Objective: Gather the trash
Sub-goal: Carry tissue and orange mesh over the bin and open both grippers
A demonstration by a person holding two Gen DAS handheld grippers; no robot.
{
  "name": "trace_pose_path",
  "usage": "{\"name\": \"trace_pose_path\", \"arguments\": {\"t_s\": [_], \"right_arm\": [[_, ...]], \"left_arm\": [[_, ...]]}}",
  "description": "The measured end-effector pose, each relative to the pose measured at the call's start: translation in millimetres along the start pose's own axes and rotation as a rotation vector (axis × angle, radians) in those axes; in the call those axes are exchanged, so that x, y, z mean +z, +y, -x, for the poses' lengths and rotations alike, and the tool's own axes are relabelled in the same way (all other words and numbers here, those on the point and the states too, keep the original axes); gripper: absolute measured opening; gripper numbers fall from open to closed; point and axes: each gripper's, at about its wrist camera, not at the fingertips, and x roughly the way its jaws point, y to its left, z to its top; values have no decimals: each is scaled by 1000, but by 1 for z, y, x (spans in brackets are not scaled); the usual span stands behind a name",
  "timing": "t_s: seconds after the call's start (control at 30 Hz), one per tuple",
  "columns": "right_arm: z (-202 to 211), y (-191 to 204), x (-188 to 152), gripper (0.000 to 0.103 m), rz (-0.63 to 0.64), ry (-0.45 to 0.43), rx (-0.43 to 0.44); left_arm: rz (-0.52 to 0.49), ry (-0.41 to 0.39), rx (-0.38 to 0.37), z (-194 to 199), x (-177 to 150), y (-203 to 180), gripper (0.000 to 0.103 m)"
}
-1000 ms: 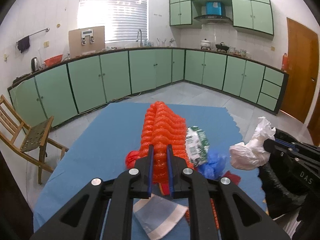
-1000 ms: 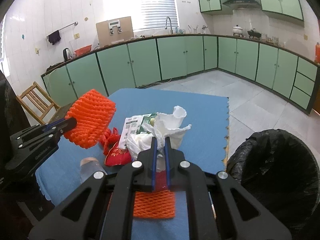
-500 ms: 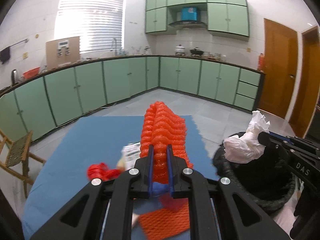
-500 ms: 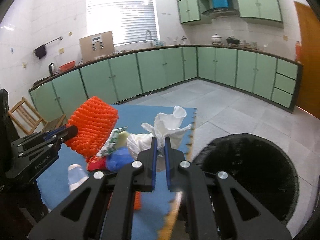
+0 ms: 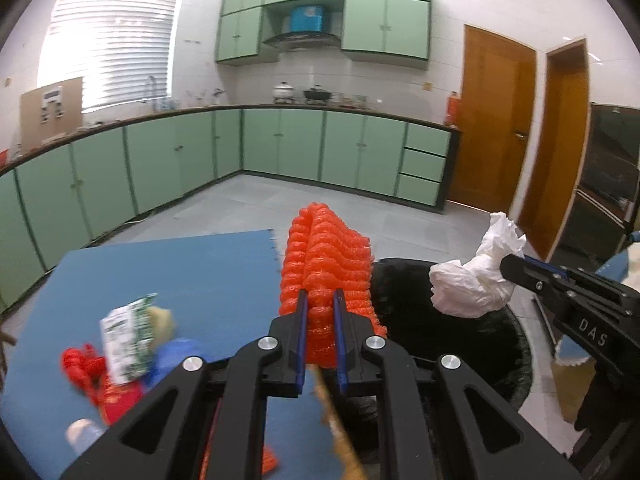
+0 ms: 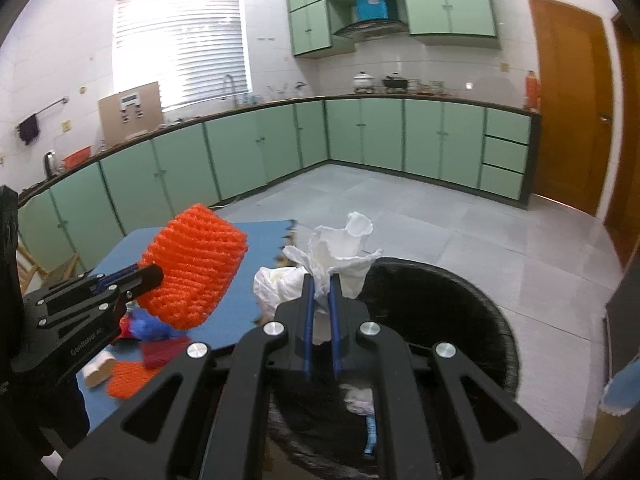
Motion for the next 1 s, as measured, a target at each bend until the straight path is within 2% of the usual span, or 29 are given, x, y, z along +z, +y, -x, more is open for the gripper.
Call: {"name": "trace_pose_path", "arguments": {"t_s": [0.37,0.7,0.83,0.87,0.9,0.93,0.97,1.0], "right_arm": [[-13,-56,-25,7,-75,40,-88],[-34,-76,-47,10,-127,99,-112],[-38,-83,-52,12,-141,115,-125],[-39,-84,-53,13,-144,118,-130],[-39,-84,-54,21,-148,121,-133],[-39,-85,-55,31,-154,121,-140],[-38,-86,-56,35,-159,119,-146],[-37,-86,-57,44,-163,115,-152]], "left_arm": [[-57,40,-95,-46,-5,-57,11],[-81,116,-133,-80,-16,-76,12],[-82,134,-142,-88,-14,-80,17],[-78,136,-144,-88,-14,-78,18],[-74,139,-147,-89,-12,-76,24],[-71,141,-148,-89,-11,-73,35],[-66,139,-146,-89,-11,-73,40],[-59,134,-146,-87,-11,-71,44]]}}
